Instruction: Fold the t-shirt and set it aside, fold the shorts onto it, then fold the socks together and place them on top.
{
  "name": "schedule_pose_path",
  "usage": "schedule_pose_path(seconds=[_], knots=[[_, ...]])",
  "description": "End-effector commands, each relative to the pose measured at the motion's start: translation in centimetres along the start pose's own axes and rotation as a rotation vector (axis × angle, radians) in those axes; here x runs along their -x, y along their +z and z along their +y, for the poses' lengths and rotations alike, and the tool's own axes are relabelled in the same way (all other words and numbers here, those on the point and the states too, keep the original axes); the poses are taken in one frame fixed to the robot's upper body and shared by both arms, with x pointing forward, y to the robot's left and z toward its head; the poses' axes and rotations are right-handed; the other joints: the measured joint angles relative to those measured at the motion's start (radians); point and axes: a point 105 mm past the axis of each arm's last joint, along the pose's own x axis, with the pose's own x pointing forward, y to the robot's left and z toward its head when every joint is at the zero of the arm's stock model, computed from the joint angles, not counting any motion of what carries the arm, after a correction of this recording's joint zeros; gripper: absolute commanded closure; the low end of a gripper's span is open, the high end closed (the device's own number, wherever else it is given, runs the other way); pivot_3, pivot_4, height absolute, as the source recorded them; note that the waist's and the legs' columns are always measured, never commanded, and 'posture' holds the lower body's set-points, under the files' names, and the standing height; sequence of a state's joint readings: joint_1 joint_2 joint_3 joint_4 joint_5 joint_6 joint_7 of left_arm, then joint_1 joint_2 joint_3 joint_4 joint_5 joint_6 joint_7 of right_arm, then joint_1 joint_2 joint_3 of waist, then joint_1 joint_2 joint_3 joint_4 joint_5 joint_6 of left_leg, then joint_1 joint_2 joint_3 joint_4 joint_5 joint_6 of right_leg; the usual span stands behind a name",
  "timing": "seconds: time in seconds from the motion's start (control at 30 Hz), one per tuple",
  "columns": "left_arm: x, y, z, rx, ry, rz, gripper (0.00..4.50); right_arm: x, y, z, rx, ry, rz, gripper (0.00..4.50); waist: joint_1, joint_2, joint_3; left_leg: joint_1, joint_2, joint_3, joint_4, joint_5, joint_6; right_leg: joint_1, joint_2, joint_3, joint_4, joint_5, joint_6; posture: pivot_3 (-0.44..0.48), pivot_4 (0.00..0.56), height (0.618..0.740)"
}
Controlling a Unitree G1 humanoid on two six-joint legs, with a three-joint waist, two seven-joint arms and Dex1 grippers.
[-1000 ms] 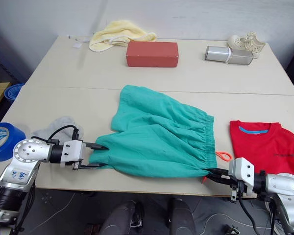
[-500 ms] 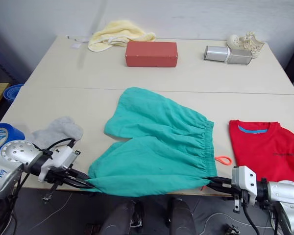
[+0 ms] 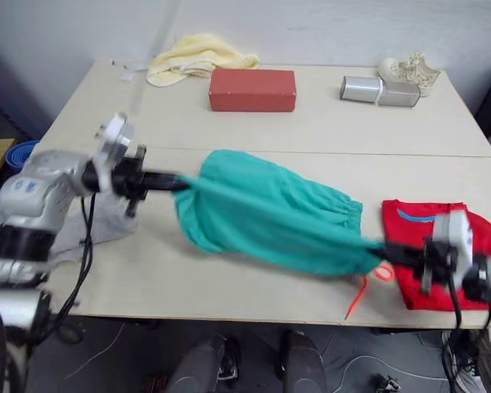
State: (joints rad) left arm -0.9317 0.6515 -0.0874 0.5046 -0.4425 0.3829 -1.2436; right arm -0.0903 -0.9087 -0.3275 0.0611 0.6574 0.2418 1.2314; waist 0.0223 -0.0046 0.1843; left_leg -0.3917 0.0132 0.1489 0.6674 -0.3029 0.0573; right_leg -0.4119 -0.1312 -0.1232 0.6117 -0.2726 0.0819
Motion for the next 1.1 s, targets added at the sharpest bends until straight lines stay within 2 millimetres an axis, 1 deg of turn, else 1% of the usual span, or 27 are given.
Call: schedule_pose_path(seconds=[0.03, 0.07, 0.1, 0.23, 0.3, 0.43, 0.57, 0.6, 0.63, 0.67, 0.73, 0.8, 0.93, 0.97, 1.0, 1.03, 1.07, 1.1], knots=[[-0.3, 0.1, 3.3, -0.043, 0.174, -0.02, 4.49, -1.6, 0.2, -2.3, -0.031, -0.106, -0.005, 4.5, 0.0, 0.0, 0.0, 0.0, 0.001, 0.0, -0.001, 0.0, -0.001, 0.0, 0.001, 0.0, 0.0, 0.0, 0.0, 0.0, 0.15, 0.74], [-1.0, 0.2, 4.2, -0.054, 0.231, -0.037, 4.49, -2.8, 0.6, -3.5, -0.019, -0.158, -0.011, 4.5, -0.005, -0.001, 0.0, -0.001, 0.001, 0.0, -0.001, 0.0, -0.001, -0.001, 0.002, -0.001, 0.0, -0.001, -0.001, 0.0, 0.15, 0.74], [-1.7, 0.4, 5.0, -0.064, 0.276, -0.053, 4.49, -3.8, 1.0, -4.2, -0.003, -0.186, -0.019, 4.5, -0.008, -0.001, 0.001, -0.001, 0.002, 0.001, -0.001, 0.0, -0.001, 0.0, 0.003, -0.002, 0.001, -0.001, -0.001, 0.0, 0.15, 0.74], [-2.7, 0.4, 6.8, -0.067, 0.407, -0.08, 4.49, -5.9, 1.6, -5.9, 0.032, -0.287, -0.047, 4.5, -0.01, -0.001, 0.001, -0.015, 0.0, 0.0, 0.008, 0.002, 0.001, -0.009, 0.002, -0.007, 0.006, 0.0, 0.001, 0.0, 0.15, 0.74], [-3.2, -0.2, 7.2, -0.076, 0.446, -0.058, 4.49, -6.6, 1.9, -6.4, 0.038, -0.334, -0.069, 4.5, -0.011, -0.002, 0.001, -0.015, 0.0, 0.001, 0.009, 0.002, 0.002, -0.01, 0.002, -0.01, 0.007, 0.001, 0.002, 0.0, 0.15, 0.74], [-3.4, -1.7, 7.9, -0.093, 0.524, 0.006, 4.49, -7.3, 1.7, -7.2, 0.049, -0.412, -0.076, 4.5, -0.012, -0.002, 0.001, -0.015, -0.001, 0.001, 0.011, 0.003, 0.003, -0.01, 0.001, -0.011, 0.009, 0.001, 0.003, 0.0, 0.15, 0.74], [-3.4, -2.1, 8.3, -0.088, 0.577, -0.004, 4.49, -6.9, 1.2, -8.1, 0.023, -0.489, -0.068, 4.5, -0.014, -0.002, 0.001, -0.016, -0.001, 0.001, 0.013, 0.003, 0.004, -0.01, 0.001, -0.011, 0.01, 0.002, 0.004, 0.0, 0.15, 0.74], [-3.4, -2.2, 8.5, -0.082, 0.595, -0.008, 4.5, -6.8, 0.8, -8.1, 0.0, -0.485, -0.053, 4.23, -0.015, -0.002, 0.001, -0.015, -0.001, 0.001, 0.013, 0.003, 0.004, -0.01, 0.0, -0.011, 0.01, 0.002, 0.004, 0.0, 0.15, 0.74], [-3.5, -2.3, 8.5, -0.074, 0.606, -0.007, 4.5, -6.6, 0.7, -8.3, 0.019, -0.506, -0.044, 3.93, -0.016, -0.002, 0.001, -0.015, -0.001, 0.001, 0.013, 0.003, 0.004, -0.01, 0.0, -0.01, 0.01, 0.002, 0.004, 0.0, 0.15, 0.74], [-3.4, -2.3, 8.8, -0.075, 0.638, -0.019, 4.27, -6.5, 0.5, -8.2, 0.012, -0.507, -0.03, 3.72, -0.017, -0.002, 0.001, -0.016, -0.001, 0.001, 0.013, 0.003, 0.004, -0.01, 0.0, -0.01, 0.01, 0.002, 0.004, 0.0, 0.15, 0.74], [-3.4, -2.1, 9.0, -0.063, 0.663, -0.048, 3.85, -6.1, 0.5, -8.3, 0.043, -0.524, -0.024, 3.07, -0.021, -0.002, 0.001, -0.016, -0.001, 0.001, 0.013, 0.003, 0.004, -0.01, 0.0, -0.01, 0.01, 0.002, 0.004, 0.0, 0.15, 0.74], [-3.2, -1.6, 9.1, -0.069, 0.688, -0.085, 3.16, -5.7, 0.7, -8.3, 0.059, -0.54, -0.032, 2.34, -0.025, -0.002, 0.001, -0.015, -0.001, 0.001, 0.012, 0.003, 0.004, -0.01, 0.0, -0.01, 0.01, 0.002, 0.004, 0.0, 0.15, 0.74], [-2.2, -0.5, 9.3, -0.096, 0.701, -0.145, 1.88, -4.7, 2.0, -8.0, 0.078, -0.537, -0.097, 0.96, -0.026, -0.002, 0.001, -0.015, -0.001, 0.001, 0.012, 0.003, 0.004, -0.01, 0.001, -0.011, 0.01, 0.002, 0.004, 0.0, 0.15, 0.74], [-2.0, -0.2, 9.2, -0.106, 0.696, -0.16, 1.59, -4.5, 2.4, -7.7, 0.084, -0.527, -0.117, 0.66, -0.026, -0.002, 0.001, -0.015, -0.001, 0.001, 0.012, 0.003, 0.004, -0.01, 0.001, -0.011, 0.01, 0.002, 0.004, 0.0, 0.15, 0.74], [-1.5, 0.1, 9.2, -0.104, 0.692, -0.181, 1.23, -4.4, 2.9, -7.2, 0.091, -0.497, -0.142, 0.26, -0.026, -0.002, 0.001, -0.015, -0.001, 0.001, 0.012, 0.003, 0.004, -0.01, 0.001, -0.011, 0.01, 0.002, 0.004, 0.0, 0.15, 0.74], [-1.1, 0.3, 9.3, -0.101, 0.69, -0.195, 1.22, -4.3, 3.1, -6.8, 0.095, -0.475, -0.157, 0.06, -0.026, -0.002, 0.001, -0.015, -0.001, 0.001, 0.012, 0.003, 0.004, -0.01, 0.001, -0.011, 0.01, 0.002, 0.004, 0.0, 0.15, 0.74], [-0.7, 0.7, 9.3, -0.098, 0.695, -0.213, 1.22, -4.2, 3.4, -6.3, 0.103, -0.448, -0.17, 0.06, -0.026, -0.002, 0.001, -0.015, -0.001, 0.001, 0.012, 0.003, 0.004, -0.01, 0.001, -0.011, 0.01, 0.002, 0.004, 0.0, 0.15, 0.74], [-0.1, 1.0, 9.4, -0.118, 0.704, -0.216, 1.22, -4.2, 3.6, -5.3, 0.116, -0.393, -0.178, 0.06, -0.026, -0.002, 0.001, -0.015, 0.0, 0.001, 0.012, 0.003, 0.004, -0.01, 0.001, -0.011, 0.01, 0.002, 0.004, 0.0, 0.15, 0.74]])
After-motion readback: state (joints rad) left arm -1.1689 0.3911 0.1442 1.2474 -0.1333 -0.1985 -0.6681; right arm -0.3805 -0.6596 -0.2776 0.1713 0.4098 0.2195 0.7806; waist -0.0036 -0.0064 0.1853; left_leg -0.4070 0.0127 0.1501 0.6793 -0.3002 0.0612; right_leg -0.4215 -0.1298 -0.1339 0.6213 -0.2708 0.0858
